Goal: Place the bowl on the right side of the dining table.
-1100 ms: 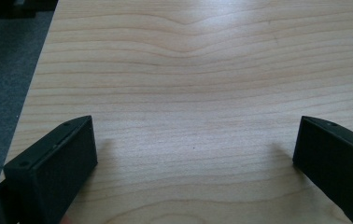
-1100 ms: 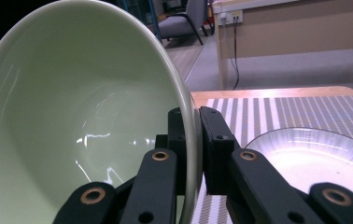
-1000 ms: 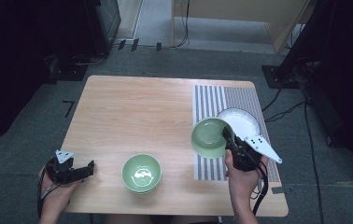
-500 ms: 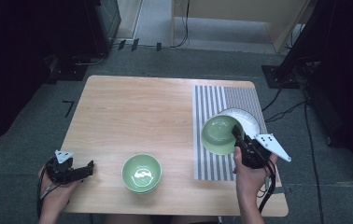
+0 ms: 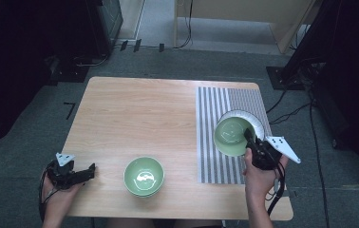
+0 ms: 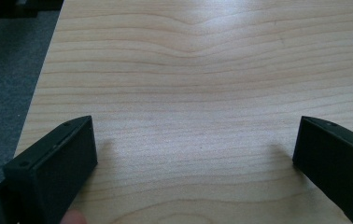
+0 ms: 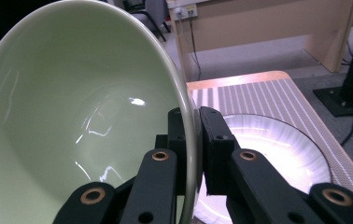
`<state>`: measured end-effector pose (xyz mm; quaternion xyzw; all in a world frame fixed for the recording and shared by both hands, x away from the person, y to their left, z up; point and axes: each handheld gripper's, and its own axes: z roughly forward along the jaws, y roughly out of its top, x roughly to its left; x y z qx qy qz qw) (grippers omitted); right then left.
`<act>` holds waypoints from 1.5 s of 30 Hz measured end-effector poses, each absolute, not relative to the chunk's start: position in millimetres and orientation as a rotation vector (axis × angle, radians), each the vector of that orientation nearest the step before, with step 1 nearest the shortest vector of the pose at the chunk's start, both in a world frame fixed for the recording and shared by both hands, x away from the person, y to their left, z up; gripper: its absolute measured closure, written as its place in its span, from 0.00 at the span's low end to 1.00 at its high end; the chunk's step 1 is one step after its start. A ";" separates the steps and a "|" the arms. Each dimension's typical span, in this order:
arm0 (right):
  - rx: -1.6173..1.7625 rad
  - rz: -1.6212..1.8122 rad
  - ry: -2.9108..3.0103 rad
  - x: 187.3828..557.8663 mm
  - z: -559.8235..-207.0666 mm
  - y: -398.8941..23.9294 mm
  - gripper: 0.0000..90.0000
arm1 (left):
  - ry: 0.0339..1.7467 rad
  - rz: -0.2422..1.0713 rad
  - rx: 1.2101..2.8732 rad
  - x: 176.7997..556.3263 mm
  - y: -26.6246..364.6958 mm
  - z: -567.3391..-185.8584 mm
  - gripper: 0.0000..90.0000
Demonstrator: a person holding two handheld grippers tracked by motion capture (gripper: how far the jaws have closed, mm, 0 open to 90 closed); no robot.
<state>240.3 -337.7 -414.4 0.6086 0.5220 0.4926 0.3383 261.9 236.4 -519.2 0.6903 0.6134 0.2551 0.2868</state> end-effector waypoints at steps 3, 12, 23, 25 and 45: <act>1.589 1.263 1.356 242.6 -418.0 -341.0 0.94 | 1.642 0.682 1.844 262.2 236.1 -519.1 0.00; 1.610 1.207 1.368 250.6 -428.8 -346.6 0.94 | 1.641 0.683 1.844 262.7 236.1 -519.1 0.00; 1.658 1.192 1.342 258.3 -435.8 -361.6 0.94 | 1.641 0.683 1.844 262.7 236.1 -519.2 0.00; 1.667 1.181 1.338 259.5 -437.2 -364.7 0.94 | 1.641 0.683 1.844 262.7 236.1 -519.2 0.00; 1.748 1.122 1.315 283.2 -454.3 -382.6 0.94 | 1.641 0.683 1.844 262.7 236.0 -519.2 0.00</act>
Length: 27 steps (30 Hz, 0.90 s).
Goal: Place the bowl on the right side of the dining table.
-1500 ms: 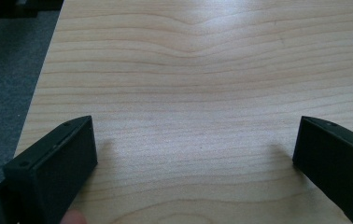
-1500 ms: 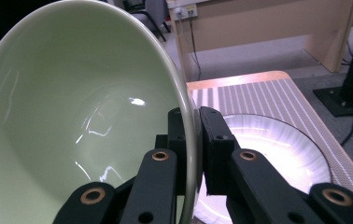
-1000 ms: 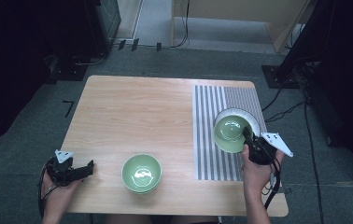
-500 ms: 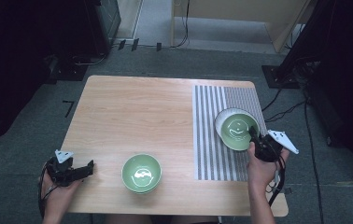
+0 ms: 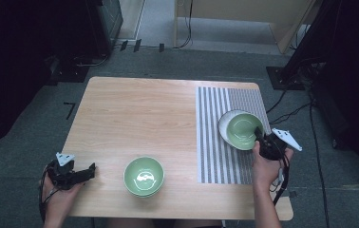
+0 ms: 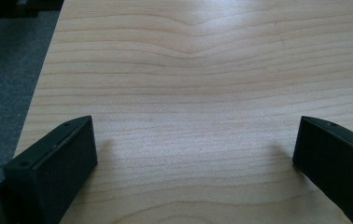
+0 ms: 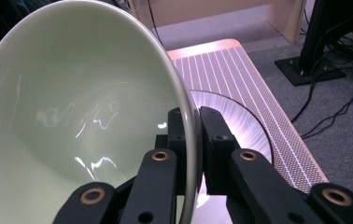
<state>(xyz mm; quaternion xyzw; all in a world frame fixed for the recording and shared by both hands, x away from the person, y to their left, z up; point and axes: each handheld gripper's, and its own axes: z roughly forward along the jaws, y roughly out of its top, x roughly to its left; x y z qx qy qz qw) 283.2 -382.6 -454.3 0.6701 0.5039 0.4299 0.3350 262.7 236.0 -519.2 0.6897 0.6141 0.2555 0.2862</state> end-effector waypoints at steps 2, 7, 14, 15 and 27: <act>1.755 1.112 1.320 285.8 -456.6 -382.6 0.94 | 1.641 0.683 1.844 262.7 236.1 -519.2 0.00; 1.774 1.095 1.326 293.2 -461.1 -383.4 0.94 | 1.641 0.683 1.844 262.7 236.1 -519.2 0.00; 1.809 1.060 1.333 303.7 -469.8 -386.7 0.94 | 1.641 0.683 1.844 262.7 236.1 -519.2 0.00; 1.822 1.055 1.332 304.7 -470.9 -386.7 0.94 | 1.641 0.683 1.844 262.7 236.1 -519.2 0.00; 1.887 0.998 1.366 315.8 -485.6 -392.5 0.94 | 1.641 0.683 1.845 262.6 236.1 -519.1 0.00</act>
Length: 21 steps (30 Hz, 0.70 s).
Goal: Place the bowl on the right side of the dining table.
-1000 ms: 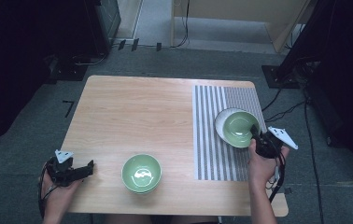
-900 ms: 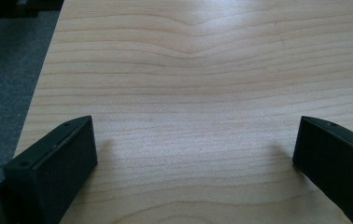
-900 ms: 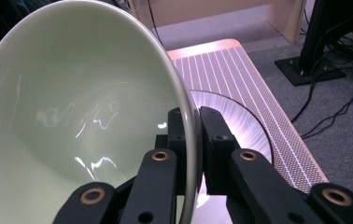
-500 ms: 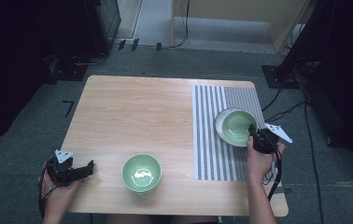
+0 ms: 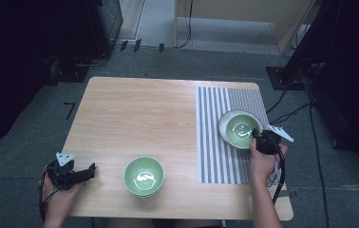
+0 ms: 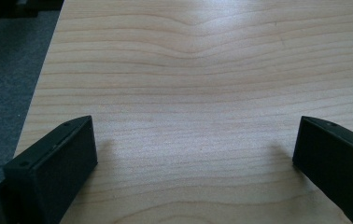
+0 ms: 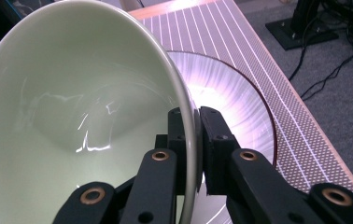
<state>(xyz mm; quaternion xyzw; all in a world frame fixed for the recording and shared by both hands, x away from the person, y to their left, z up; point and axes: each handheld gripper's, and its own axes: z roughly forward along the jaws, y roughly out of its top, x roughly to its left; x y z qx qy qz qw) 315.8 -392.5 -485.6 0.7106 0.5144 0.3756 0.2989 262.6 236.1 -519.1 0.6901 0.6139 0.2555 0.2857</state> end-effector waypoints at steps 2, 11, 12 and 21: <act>1.905 0.988 1.367 317.3 -487.7 -393.1 0.94 | 1.641 0.683 1.845 262.7 236.1 -519.1 0.00; 1.980 1.012 1.371 323.9 -489.4 -399.1 0.94 | 1.641 0.683 1.845 262.7 236.1 -519.1 0.00; 1.987 1.007 1.366 324.6 -488.9 -399.2 0.94 | 1.641 0.683 1.845 262.7 236.1 -519.1 0.00; 2.048 0.968 1.380 337.9 -481.8 -400.4 0.92 | 1.641 0.684 1.845 262.7 236.1 -519.2 0.00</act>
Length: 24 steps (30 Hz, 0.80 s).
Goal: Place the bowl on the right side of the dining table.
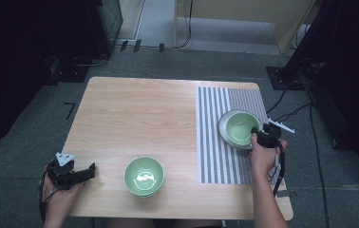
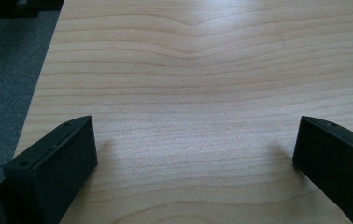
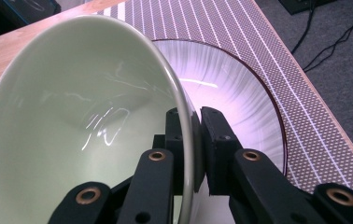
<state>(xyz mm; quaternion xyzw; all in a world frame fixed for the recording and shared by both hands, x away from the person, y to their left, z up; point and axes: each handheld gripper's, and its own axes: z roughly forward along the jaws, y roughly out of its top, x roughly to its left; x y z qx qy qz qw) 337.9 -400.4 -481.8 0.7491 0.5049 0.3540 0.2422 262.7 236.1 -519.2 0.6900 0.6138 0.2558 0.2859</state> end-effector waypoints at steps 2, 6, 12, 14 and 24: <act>2.056 0.953 1.376 340.5 -481.5 -399.7 0.92 | 1.640 0.684 1.845 262.7 236.1 -519.2 0.00; 2.076 0.946 1.360 345.4 -481.6 -400.9 0.92 | 1.641 0.684 1.844 262.7 236.1 -519.2 0.00; 2.123 0.958 1.342 349.6 -482.1 -405.3 0.92 | 1.641 0.684 1.845 262.7 236.1 -519.2 0.00; 2.131 0.963 1.340 350.0 -482.6 -406.3 0.91 | 1.641 0.684 1.845 262.7 236.1 -519.2 0.00; 2.157 0.971 1.319 350.2 -486.9 -409.2 0.85 | 1.641 0.684 1.845 262.7 236.1 -519.2 0.00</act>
